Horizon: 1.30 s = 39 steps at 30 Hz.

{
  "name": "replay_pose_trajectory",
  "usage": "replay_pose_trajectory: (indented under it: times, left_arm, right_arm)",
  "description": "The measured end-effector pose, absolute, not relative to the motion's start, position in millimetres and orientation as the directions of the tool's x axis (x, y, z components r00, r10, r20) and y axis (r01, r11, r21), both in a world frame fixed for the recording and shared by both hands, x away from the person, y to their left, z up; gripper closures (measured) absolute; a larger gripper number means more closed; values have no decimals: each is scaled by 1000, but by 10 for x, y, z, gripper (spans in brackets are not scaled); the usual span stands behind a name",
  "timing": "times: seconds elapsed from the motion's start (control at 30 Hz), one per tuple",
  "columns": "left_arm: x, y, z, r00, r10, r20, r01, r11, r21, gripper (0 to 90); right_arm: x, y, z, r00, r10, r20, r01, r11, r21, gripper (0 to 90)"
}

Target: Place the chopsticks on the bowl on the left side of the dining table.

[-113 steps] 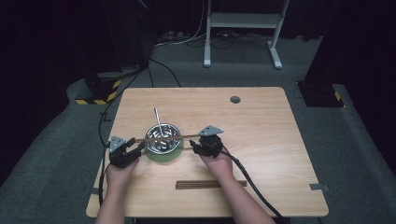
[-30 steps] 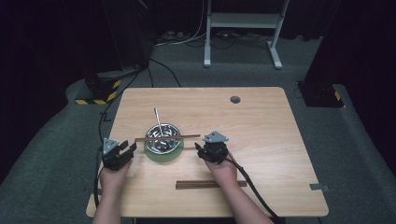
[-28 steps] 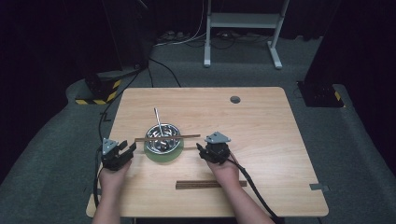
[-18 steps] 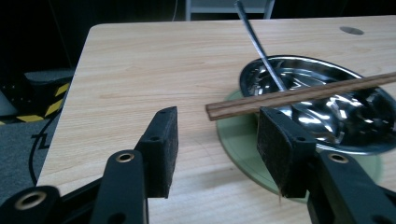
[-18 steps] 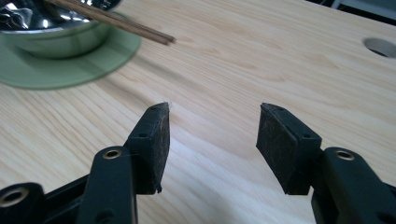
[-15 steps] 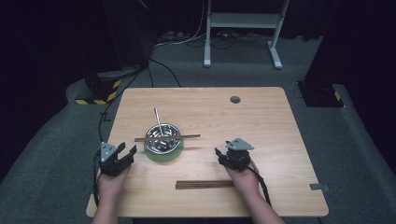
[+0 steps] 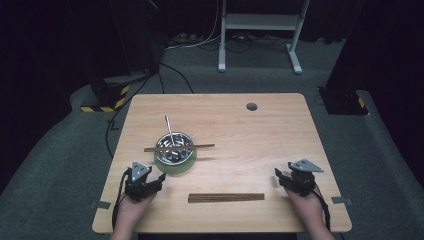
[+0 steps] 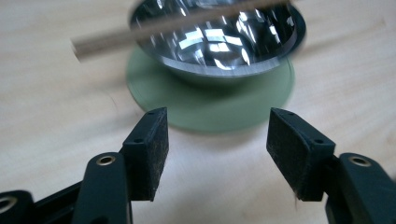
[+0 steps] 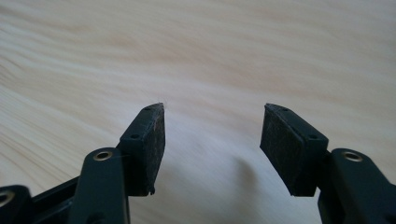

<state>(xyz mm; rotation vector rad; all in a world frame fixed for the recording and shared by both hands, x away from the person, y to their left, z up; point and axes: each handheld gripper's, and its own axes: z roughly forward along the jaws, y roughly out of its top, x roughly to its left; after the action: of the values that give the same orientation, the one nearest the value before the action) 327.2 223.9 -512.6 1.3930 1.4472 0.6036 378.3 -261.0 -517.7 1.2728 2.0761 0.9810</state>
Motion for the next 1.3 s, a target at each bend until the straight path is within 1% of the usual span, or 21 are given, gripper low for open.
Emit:
replay_pose_trajectory:
  times: [0.07, 0.13, 0.2, 0.23, 0.27, 0.3, 0.37, 0.4, 0.43, 0.47, 0.53, 0.57, 0.63, 0.73, 0.87, 0.9, 0.97, 1.03, 1.17, 1.27, 1.3]
  left_arm:
    - [3243, 2237, -5167, 153, 943, -296, 442, 203, 874, 364]
    - [3181, 2268, -5234, 137, 950, -279, 477, 184, 860, 355]
    - [3130, 2273, -5317, 98, 951, -292, 483, 211, 850, 328]
    - [3130, 2273, -5317, 98, 951, -292, 483, 211, 850, 320]
    - [3106, 2304, -5334, 116, 959, -259, 506, 167, 846, 312]
    - [3106, 2279, -5360, 92, 955, -283, 492, 203, 846, 312]
    - [3079, 2287, -5384, 104, 957, -272, 474, 193, 859, 292]
    - [3070, 2282, -5385, 109, 958, -264, 478, 182, 859, 292]
    - [3070, 2282, -5385, 109, 958, -264, 478, 182, 859, 292]
    - [3076, 2224, -5390, 101, 955, -280, 458, 205, 865, 293]
    - [3070, 2219, -5392, 124, 962, -242, 458, 161, 874, 302]
    - [3065, 2225, -5391, 128, 965, -229, 463, 146, 874, 303]
    - [3070, 2216, -5392, 110, 963, -246, 457, 170, 873, 302]
    - [3082, 2207, -5393, 94, 958, -270, 447, 201, 871, 301]
    - [3090, 2228, -5389, 94, 954, -285, 461, 212, 862, 302]
    - [3088, 2259, -5385, 107, 957, -268, 478, 187, 858, 304]
    - [3097, 2256, -5387, 105, 954, -281, 471, 201, 859, 304]
    - [3095, 2262, -5387, 111, 956, -273, 475, 190, 859, 304]
    - [3095, 2263, -5386, 111, 956, -273, 476, 190, 859, 304]
    - [3091, 2234, -5387, 110, 948, -300, 472, 216, 855, 304]
    - [3089, 2235, -5388, 112, 949, -295, 471, 210, 856, 304]
  right_arm:
    - [3774, -2694, -5201, -418, 907, -52, 549, 298, 781, 395]
    - [3731, -2847, -5193, -391, 919, -44, 559, 275, 782, 385]
    - [3715, -2968, -5204, -367, 929, -53, 600, 280, 749, 329]
    - [3718, -2989, -5210, -370, 928, -55, 612, 288, 736, 323]
    - [3718, -3000, -5211, -373, 926, -56, 619, 293, 729, 310]
    - [3718, -3000, -5211, -373, 926, -56, 619, 293, 729, 310]
    - [3721, -2997, -5219, -374, 927, -42, 625, 285, 727, 269]
    - [3731, -2987, -5217, -362, 932, -14, 645, 261, 718, 234]
    - [3731, -2987, -5217, -362, 932, -14, 645, 261, 718, 234]
    - [3763, -2977, -5234, -341, 940, -18, 646, 249, 722, 179]
    - [3758, -2953, -5223, -308, 951, -11, 669, 224, 709, 159]
    - [3760, -2931, -5238, -289, 957, -20, 659, 215, 721, 157]
    - [3762, -2933, -5227, -305, 952, -25, 664, 231, 711, 158]
    - [3759, -2924, -5226, -297, 955, -19, 668, 222, 710, 159]
    - [3759, -2917, -5228, -296, 955, -19, 666, 220, 713, 163]
    - [3757, -2901, -5236, -289, 957, -15, 662, 211, 719, 169]
    - [3761, -2908, -5237, -302, 953, -30, 654, 230, 721, 172]
    - [3747, -2887, -5230, -288, 958, -11, 669, 209, 713, 175]
    - [3748, -2890, -5225, -301, 953, -14, 666, 221, 712, 182]
    - [3746, -2887, -5226, -311, 950, -15, 662, 228, 714, 188]
    - [3746, -2887, -5226, -311, 950, -15, 662, 228, 714, 188]
